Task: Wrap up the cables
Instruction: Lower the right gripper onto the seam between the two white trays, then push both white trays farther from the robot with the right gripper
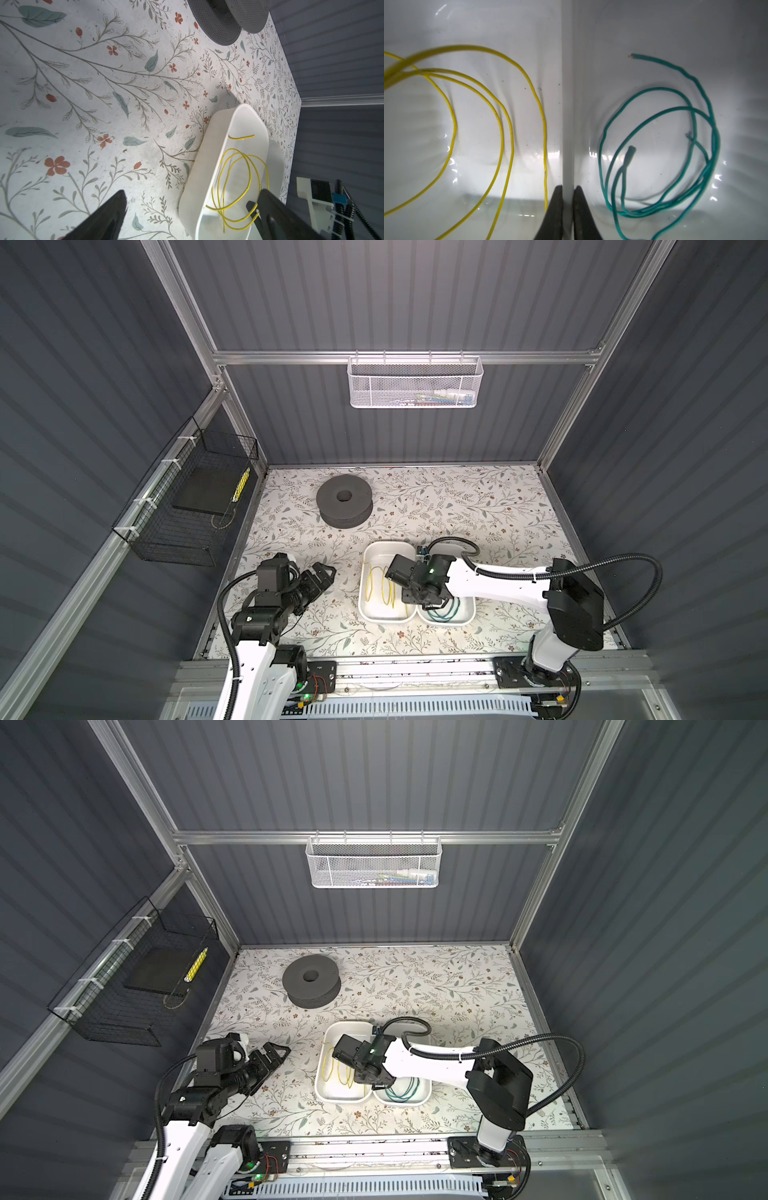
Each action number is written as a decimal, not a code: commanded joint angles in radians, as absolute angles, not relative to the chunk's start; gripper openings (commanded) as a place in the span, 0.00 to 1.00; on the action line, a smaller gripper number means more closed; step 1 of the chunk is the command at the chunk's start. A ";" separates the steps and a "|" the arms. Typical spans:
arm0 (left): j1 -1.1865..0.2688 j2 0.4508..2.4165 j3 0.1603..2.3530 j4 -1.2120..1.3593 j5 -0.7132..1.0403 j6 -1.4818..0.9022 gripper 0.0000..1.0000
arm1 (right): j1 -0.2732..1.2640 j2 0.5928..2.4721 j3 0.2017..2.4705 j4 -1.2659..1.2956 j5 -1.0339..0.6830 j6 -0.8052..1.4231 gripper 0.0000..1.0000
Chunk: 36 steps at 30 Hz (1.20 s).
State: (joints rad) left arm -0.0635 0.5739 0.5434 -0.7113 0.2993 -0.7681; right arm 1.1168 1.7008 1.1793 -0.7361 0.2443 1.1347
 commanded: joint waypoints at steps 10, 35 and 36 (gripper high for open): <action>-0.060 0.609 0.609 -0.725 0.293 -0.744 0.99 | 0.929 1.695 1.143 -0.604 0.257 0.815 0.05; -0.060 0.613 0.675 -0.800 0.290 -0.738 1.00 | 0.529 2.162 1.785 -0.570 0.116 0.380 0.02; -0.060 0.611 0.676 -0.803 0.290 -0.738 0.99 | 0.521 2.178 1.809 -0.579 0.104 0.372 0.02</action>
